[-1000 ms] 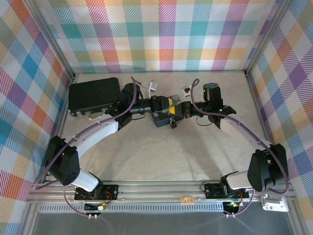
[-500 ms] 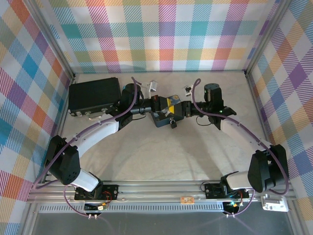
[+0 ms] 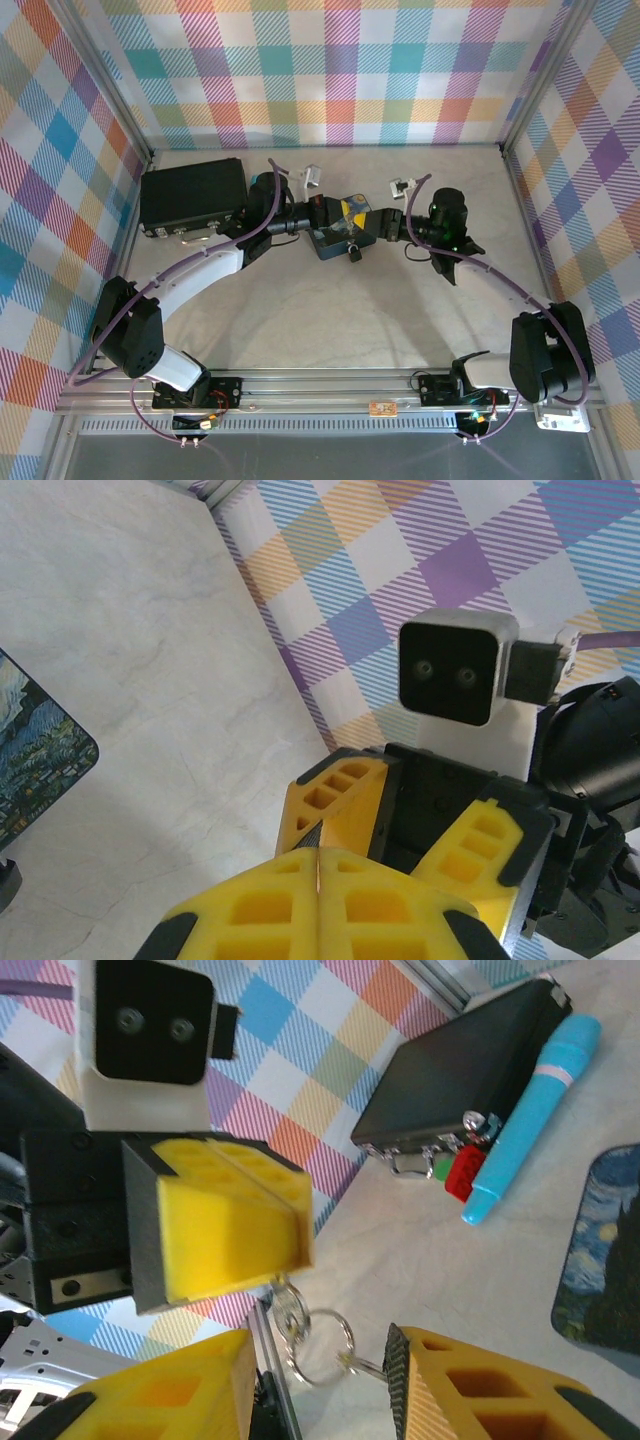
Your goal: Unlock the padlock with the key
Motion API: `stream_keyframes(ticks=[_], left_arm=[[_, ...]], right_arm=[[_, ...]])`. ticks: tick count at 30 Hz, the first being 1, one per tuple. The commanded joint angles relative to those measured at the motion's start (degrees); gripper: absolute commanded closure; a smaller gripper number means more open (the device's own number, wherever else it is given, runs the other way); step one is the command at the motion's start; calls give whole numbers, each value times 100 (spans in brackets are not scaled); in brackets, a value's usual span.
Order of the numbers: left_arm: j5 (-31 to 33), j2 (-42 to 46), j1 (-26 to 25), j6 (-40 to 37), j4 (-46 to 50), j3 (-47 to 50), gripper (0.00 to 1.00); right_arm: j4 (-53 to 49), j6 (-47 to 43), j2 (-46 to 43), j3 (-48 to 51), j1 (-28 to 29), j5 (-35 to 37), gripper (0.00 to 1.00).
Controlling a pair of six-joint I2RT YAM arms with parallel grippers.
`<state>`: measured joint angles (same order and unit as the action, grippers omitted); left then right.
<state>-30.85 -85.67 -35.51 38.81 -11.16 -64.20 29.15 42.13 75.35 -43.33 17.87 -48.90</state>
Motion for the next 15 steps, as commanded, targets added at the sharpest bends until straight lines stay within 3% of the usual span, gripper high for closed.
stream_keyframes(ticks=[1, 15], left_arm=[[-53, 143, -62, 87, -308, 31, 100], [144, 196, -70, 253, -379, 47, 100]], right_arm=[[970, 325, 113, 48, 61, -84, 60], [1736, 754, 578, 104, 285, -317, 60]])
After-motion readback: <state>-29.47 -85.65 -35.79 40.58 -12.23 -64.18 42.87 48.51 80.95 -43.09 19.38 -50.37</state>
